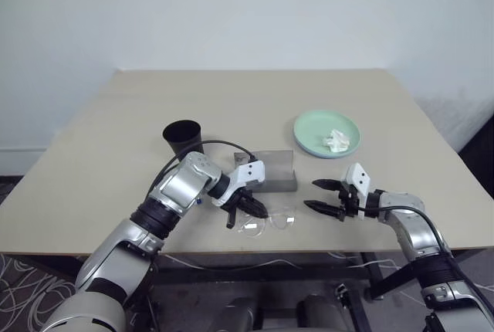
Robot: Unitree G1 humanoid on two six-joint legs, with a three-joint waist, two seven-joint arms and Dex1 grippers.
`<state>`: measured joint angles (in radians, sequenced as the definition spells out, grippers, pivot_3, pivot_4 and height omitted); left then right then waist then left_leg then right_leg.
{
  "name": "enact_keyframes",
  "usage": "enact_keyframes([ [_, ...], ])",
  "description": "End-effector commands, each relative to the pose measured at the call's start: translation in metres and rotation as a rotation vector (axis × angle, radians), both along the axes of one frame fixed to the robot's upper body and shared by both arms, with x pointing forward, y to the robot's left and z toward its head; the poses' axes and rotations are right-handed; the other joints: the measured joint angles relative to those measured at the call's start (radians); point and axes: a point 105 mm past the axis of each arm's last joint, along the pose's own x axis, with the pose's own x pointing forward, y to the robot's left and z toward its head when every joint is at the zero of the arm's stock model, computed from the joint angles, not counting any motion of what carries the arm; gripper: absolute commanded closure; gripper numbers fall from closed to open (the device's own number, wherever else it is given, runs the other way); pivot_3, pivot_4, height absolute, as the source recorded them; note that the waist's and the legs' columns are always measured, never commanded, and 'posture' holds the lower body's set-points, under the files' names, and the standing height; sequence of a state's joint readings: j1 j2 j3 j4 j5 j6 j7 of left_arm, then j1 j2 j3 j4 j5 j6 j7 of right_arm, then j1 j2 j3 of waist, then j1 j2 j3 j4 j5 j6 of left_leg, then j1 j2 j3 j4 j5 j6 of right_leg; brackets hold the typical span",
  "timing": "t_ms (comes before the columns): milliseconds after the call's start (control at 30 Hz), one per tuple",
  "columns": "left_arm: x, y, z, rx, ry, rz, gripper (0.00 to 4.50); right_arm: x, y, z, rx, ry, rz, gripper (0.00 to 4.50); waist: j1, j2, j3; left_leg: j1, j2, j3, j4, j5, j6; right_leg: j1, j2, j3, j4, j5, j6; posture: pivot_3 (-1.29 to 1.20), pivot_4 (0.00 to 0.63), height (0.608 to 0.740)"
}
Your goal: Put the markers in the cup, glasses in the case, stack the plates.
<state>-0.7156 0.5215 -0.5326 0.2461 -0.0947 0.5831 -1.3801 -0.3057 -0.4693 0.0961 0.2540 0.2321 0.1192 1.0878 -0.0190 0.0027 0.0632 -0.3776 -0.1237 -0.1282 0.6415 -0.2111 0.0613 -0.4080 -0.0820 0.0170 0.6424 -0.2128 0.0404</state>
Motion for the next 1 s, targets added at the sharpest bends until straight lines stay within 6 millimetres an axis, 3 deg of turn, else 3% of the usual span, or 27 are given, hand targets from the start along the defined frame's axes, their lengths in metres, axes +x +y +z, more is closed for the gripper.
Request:
enact_keyframes([
  [33, 0.003, 0.001, 0.009, -0.016, -0.035, -0.002, 4.48, -0.003, 0.002, 0.032, 0.069, -0.051, 0.075, 1.12, 0.000, 0.000, 0.000, 0.000, 0.000, 0.000, 0.000, 0.000, 0.000, 0.000, 0.000, 0.000, 0.000, 0.000, 0.000, 0.00, 0.000, 0.740],
  [167, 0.008, 0.001, 0.018, -0.041, -0.055, 0.007, 4.48, -0.007, 0.002, 0.034, 0.077, -0.032, 0.096, 1.12, 0.000, 0.000, 0.000, 0.000, 0.000, 0.000, 0.000, 0.000, 0.000, 0.000, 0.000, 0.000, 0.000, 0.000, 0.000, 0.00, 0.000, 0.740],
  [400, 0.020, -0.001, 0.055, -0.127, -0.126, 0.002, 4.48, -0.004, 0.000, 0.034, 0.073, -0.038, 0.078, 1.12, 0.001, 0.000, 0.000, -0.001, 0.000, -0.001, 0.001, 0.000, 0.000, 0.000, 0.000, -0.001, 0.000, 0.000, 0.000, 0.00, 0.000, 0.740],
  [467, 0.030, 0.000, 0.062, -0.131, -0.174, 0.020, 4.48, -0.004, 0.000, 0.034, 0.072, -0.038, 0.077, 1.12, 0.000, 0.000, 0.000, -0.001, 0.000, -0.001, 0.001, 0.000, 0.000, 0.000, 0.000, -0.001, 0.000, 0.000, 0.000, 0.00, 0.000, 0.740],
  [567, 0.062, 0.004, 0.074, -0.104, -0.342, 0.096, 4.48, -0.003, 0.000, 0.034, 0.070, -0.041, 0.075, 1.12, 0.002, -0.001, 0.000, -0.001, 0.000, -0.001, 0.001, 0.000, 0.000, 0.000, 0.000, -0.001, 0.000, 0.000, 0.001, 0.00, 0.000, 0.740],
  [733, 0.092, 0.008, 0.076, -0.036, -0.541, 0.109, 4.48, -0.002, 0.003, 0.034, 0.071, -0.042, 0.079, 1.12, 0.000, -0.001, 0.000, -0.001, 0.000, -0.001, 0.002, 0.000, 0.000, 0.000, 0.000, -0.001, 0.000, 0.001, 0.002, 0.00, 0.000, 0.740],
  [1000, 0.101, -0.004, 0.059, 0.003, -0.615, 0.036, 4.48, -0.003, 0.006, 0.032, 0.073, -0.042, 0.074, 1.12, 0.001, -0.001, 0.000, -0.003, -0.002, -0.001, 0.002, 0.000, 0.001, -0.001, -0.002, -0.002, -0.001, 0.002, 0.003, 0.00, 0.000, 0.740],
])
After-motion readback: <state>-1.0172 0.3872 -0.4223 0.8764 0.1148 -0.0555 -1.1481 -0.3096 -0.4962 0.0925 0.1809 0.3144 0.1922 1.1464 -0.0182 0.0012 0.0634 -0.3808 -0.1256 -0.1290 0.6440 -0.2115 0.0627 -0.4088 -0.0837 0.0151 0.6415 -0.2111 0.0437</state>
